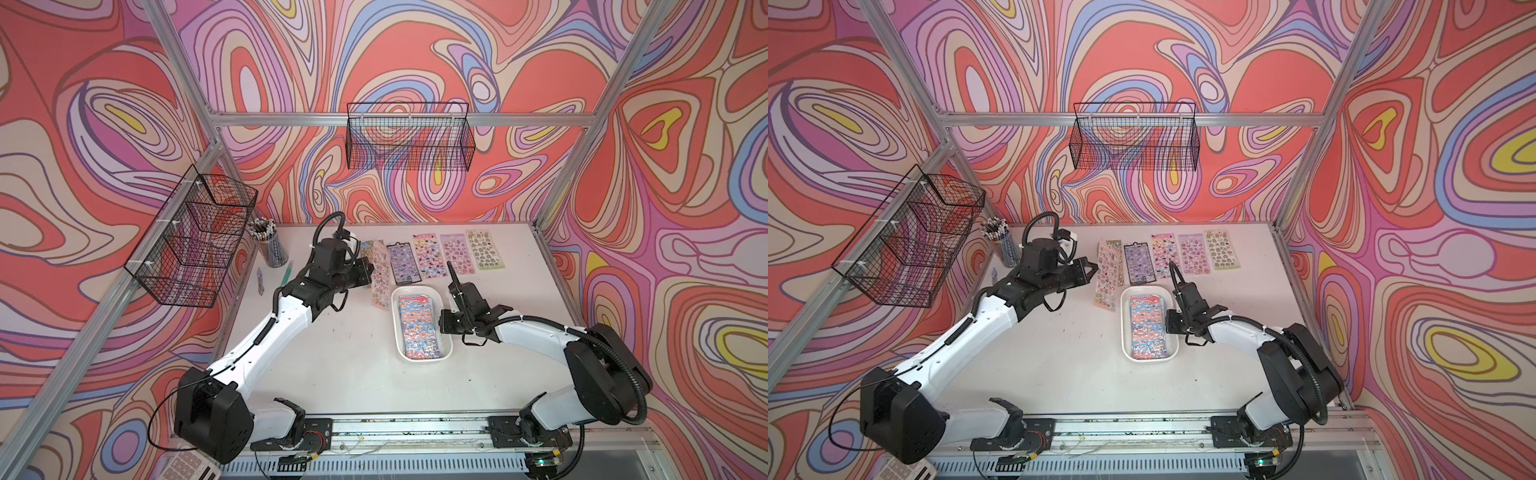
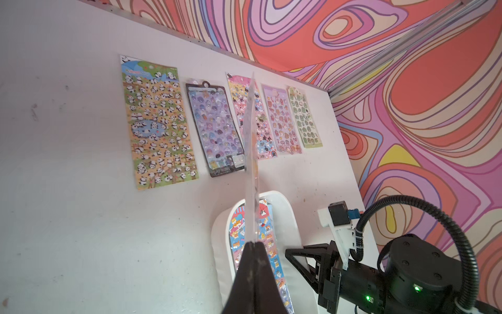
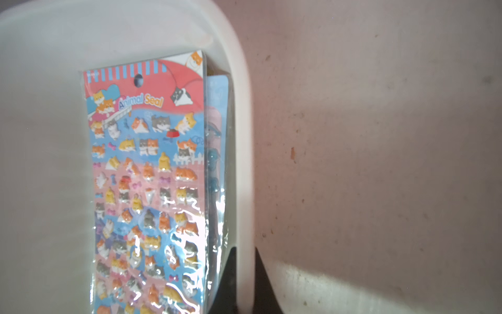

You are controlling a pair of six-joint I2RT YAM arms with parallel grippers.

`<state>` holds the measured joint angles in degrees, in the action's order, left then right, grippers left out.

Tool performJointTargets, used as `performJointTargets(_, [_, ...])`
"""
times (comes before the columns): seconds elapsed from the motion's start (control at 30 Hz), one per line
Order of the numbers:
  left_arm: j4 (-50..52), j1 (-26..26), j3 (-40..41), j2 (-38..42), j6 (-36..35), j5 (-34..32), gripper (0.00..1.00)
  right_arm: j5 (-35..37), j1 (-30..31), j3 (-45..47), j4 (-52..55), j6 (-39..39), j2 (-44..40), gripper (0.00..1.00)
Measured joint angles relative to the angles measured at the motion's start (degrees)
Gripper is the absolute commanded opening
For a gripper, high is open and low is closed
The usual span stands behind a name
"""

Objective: Take the stickers out of the storage box
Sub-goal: Pick up the sticker from the storage box, then place the sticker at the center of the board.

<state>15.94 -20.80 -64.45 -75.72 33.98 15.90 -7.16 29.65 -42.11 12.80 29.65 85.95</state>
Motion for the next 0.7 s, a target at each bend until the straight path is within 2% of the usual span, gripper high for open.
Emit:
performJointTargets(0.27, [1.42,12.28,-3.93,-6.78,-4.13,9.2,0.0,-1.31,0.0,0.0,-0.15,-0.44,0.04,0.0])
performJointTargets(0.7, [-3.02,18.73,-11.3,-26.45,-7.89,16.35,0.0,-2.36,0.02,0.48,0.09,-1.6,-0.37,0.0])
